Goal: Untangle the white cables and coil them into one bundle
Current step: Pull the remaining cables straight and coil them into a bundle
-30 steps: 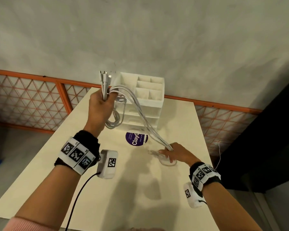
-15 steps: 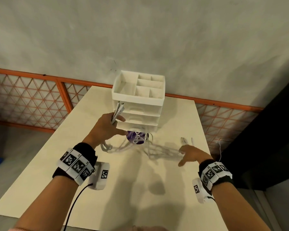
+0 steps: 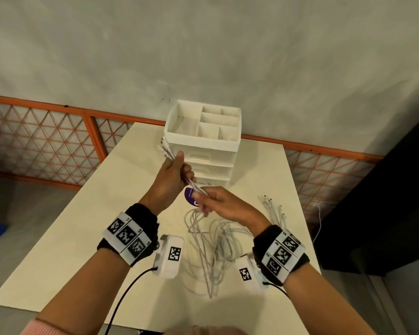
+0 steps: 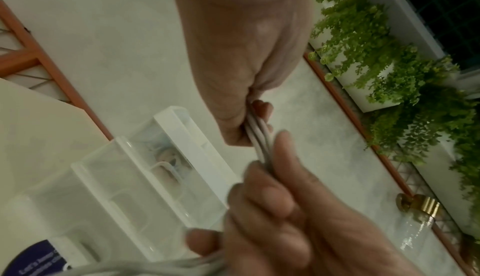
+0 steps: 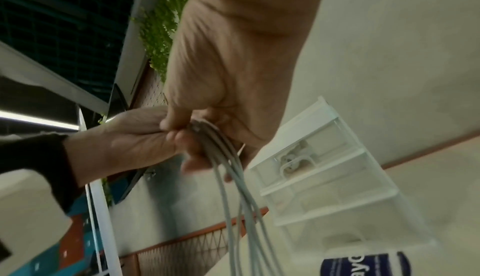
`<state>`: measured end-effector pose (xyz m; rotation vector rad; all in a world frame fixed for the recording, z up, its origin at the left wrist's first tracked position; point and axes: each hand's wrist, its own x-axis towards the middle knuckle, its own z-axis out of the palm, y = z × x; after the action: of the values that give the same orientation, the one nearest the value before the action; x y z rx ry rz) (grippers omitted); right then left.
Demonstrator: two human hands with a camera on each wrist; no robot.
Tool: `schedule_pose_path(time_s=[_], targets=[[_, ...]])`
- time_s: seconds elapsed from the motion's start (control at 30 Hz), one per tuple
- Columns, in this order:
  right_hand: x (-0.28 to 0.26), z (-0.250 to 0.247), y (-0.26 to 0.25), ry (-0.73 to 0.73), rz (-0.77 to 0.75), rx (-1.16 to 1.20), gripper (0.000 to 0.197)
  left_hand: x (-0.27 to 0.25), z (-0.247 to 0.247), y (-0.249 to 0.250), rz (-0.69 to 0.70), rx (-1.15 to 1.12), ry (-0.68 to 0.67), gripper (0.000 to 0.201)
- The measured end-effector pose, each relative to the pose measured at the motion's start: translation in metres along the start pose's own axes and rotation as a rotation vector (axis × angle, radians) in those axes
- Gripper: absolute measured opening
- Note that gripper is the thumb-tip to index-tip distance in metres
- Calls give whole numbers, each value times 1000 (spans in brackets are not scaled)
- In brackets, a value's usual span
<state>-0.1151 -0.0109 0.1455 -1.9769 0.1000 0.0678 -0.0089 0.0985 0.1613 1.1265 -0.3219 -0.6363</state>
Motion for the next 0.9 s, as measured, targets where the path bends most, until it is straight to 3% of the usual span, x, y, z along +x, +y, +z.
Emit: schedule_pose_path(time_s=[0.13, 0.2, 0.23, 0.27, 0.33, 0.4, 0.47, 0.57, 0.73, 0.8, 0.9], targets=[[-5, -8, -16, 296, -26, -161, 56, 0, -18, -18, -126, 187, 110, 23], [-2, -12, -19, 375, -43, -191, 57, -1, -18, -30, -176, 349, 204, 41], [0, -15, -19, 383, -50, -197, 59, -4, -15, -31, -130, 431, 209, 46], [1, -17, -20, 379, -52, -202, 60, -8, -9, -31, -74, 475, 173, 39], [4, -22, -20, 357, -36, -206, 61, -13, -1, -27, 14, 550, -33, 27], [5, -27, -23, 353, -10, -168, 59, -23, 7, -19, 2, 627, -189, 64], [4, -33, -26, 374, 2, -157, 56, -25, 10, -20, -18, 605, -279, 71], [3, -42, -29, 396, 37, -136, 52, -32, 8, -27, -66, 412, -374, 55], [-9, -45, 1, 291, 105, 158, 60, -25, 11, -9, -39, 106, -280, 42], [-11, -33, 18, 262, 138, 242, 60, -19, 8, -3, 8, 134, -267, 43], [-6, -20, 22, 393, 194, 384, 52, -19, 6, -12, 65, 304, -278, 43]])
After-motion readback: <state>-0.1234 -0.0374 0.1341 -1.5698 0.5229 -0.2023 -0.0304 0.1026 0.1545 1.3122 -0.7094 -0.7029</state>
